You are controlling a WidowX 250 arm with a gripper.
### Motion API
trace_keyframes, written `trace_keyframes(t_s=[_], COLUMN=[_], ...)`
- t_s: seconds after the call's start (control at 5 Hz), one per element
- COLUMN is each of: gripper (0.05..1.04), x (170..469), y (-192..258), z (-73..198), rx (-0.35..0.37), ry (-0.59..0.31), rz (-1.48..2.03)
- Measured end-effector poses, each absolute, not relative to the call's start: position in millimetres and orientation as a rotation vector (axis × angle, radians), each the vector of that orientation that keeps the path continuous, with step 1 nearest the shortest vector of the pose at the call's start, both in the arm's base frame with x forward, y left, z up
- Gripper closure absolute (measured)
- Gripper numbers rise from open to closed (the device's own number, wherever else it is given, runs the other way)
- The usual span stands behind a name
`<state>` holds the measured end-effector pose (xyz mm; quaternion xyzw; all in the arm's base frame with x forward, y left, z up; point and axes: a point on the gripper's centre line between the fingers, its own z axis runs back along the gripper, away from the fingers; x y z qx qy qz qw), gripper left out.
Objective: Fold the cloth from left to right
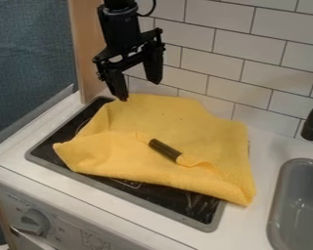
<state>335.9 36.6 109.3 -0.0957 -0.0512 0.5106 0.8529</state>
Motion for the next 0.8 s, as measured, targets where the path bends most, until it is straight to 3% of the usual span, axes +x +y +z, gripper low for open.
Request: trace_keyframes(t_s=[0.6, 0.8], gripper=[0.085, 0.085], x=[321.5, 295.3], y=[44.4, 65.4], z=[96.7, 111.7], rx=[-0.187, -0.156], ry=[-0.038, -0.089], rz=[1.044, 1.06])
